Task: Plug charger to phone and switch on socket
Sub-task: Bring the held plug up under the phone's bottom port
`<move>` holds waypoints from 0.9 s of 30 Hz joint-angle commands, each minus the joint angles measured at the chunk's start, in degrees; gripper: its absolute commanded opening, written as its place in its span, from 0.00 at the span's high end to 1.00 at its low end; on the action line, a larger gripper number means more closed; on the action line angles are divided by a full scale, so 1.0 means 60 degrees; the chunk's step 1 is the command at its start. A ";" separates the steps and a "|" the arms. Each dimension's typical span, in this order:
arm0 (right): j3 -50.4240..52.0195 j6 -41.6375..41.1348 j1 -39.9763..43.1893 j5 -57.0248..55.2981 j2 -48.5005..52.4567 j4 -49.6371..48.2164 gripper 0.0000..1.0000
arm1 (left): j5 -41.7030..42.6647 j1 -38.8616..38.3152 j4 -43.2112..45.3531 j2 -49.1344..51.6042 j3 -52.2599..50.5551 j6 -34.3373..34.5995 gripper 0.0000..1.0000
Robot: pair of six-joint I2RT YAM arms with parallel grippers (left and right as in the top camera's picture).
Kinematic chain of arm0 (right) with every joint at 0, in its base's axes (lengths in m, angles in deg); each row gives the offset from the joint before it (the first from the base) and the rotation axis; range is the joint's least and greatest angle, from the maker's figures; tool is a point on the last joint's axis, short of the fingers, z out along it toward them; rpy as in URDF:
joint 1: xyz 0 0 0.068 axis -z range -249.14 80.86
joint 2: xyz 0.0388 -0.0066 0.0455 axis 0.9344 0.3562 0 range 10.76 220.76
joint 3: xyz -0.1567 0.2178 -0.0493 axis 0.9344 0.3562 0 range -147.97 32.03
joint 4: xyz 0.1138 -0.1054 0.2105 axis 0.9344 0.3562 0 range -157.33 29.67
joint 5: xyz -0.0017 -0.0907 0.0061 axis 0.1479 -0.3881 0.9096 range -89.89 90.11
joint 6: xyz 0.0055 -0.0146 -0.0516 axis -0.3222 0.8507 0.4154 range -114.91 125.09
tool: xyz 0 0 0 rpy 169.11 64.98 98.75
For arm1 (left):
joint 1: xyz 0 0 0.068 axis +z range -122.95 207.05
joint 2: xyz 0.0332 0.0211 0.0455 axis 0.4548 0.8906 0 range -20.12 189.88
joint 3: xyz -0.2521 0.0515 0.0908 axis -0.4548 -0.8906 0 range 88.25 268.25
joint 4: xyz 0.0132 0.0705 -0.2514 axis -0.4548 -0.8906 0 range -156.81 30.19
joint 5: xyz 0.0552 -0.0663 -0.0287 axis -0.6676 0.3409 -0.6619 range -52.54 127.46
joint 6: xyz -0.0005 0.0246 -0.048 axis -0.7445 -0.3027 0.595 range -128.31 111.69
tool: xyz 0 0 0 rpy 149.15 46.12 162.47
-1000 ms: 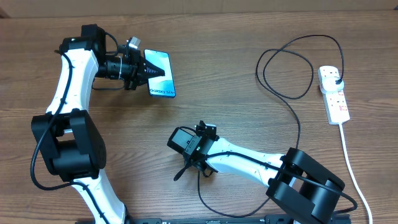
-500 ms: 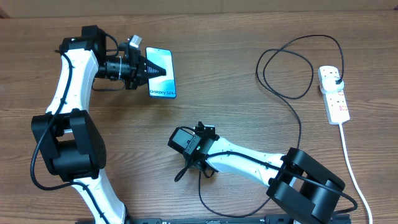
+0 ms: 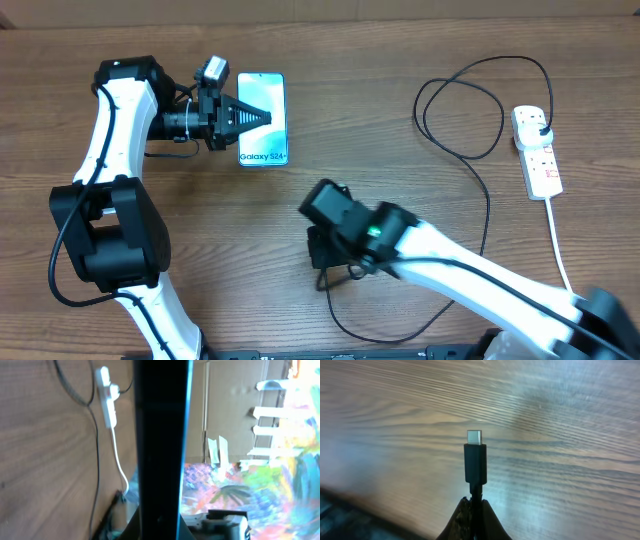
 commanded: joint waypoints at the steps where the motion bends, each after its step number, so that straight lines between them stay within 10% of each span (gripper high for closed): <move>1: -0.0076 0.0794 0.0211 0.0208 -0.1042 0.0291 0.96 | 0.0845 0.0153 -0.0058 -0.0331 0.0160 -0.1406 0.96; 12: -0.0069 0.3213 0.0321 0.2732 -0.2463 -0.0521 0.96 | 0.0681 0.0076 -0.0058 -0.0331 0.0160 -0.1410 0.96; 27: -0.0062 0.1005 0.0321 0.2149 -0.2011 -0.2514 0.96 | 0.0940 -0.0583 0.0095 -0.0331 0.0160 -0.0710 0.95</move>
